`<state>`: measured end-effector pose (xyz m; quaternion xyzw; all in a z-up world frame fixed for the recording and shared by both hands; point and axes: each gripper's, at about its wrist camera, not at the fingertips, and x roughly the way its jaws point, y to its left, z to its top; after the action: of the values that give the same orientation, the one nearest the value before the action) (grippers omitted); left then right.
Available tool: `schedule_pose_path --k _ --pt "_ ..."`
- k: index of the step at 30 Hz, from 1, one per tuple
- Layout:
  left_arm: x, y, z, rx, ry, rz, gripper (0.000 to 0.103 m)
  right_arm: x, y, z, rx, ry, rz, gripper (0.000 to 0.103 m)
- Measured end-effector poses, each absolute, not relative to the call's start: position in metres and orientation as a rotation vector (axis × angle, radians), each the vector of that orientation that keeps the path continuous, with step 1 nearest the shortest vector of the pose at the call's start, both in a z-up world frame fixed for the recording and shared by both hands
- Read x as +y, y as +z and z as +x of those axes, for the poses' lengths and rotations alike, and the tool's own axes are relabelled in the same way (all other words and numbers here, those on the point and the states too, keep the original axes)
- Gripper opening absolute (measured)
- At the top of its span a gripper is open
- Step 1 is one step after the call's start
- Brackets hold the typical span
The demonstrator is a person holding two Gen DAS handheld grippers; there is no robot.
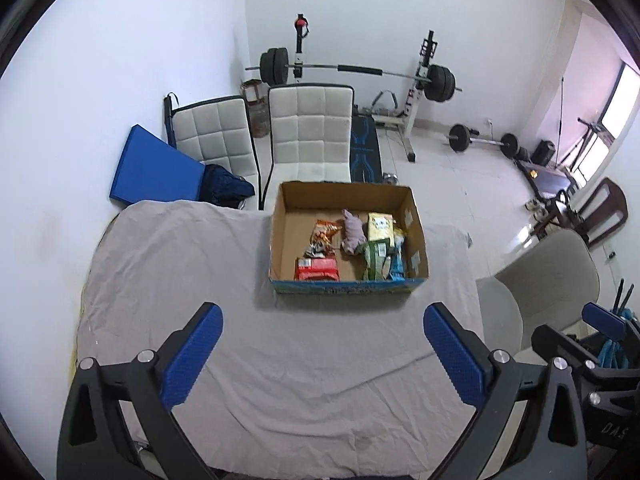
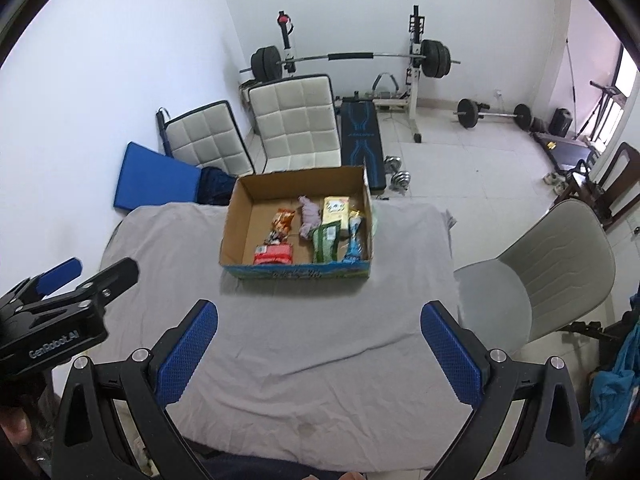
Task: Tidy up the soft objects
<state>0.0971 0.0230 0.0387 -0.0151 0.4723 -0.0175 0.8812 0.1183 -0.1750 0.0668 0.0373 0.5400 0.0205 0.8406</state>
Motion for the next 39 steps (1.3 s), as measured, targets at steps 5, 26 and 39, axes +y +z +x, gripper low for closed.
schedule_pose_path --k 5,26,39 --pt "0.027 0.033 0.106 0.973 -0.014 -0.027 0.103 -0.176 0.062 0.135 1.130 0.018 0.066 0.103" --pt "0.036 0.026 0.130 0.964 0.030 -0.011 0.103 -0.175 0.032 0.185 1.126 -0.018 0.037 0.103" --pt "0.037 0.027 0.136 0.956 0.030 0.002 0.103 -0.170 0.034 0.186 1.103 -0.021 0.013 0.103"
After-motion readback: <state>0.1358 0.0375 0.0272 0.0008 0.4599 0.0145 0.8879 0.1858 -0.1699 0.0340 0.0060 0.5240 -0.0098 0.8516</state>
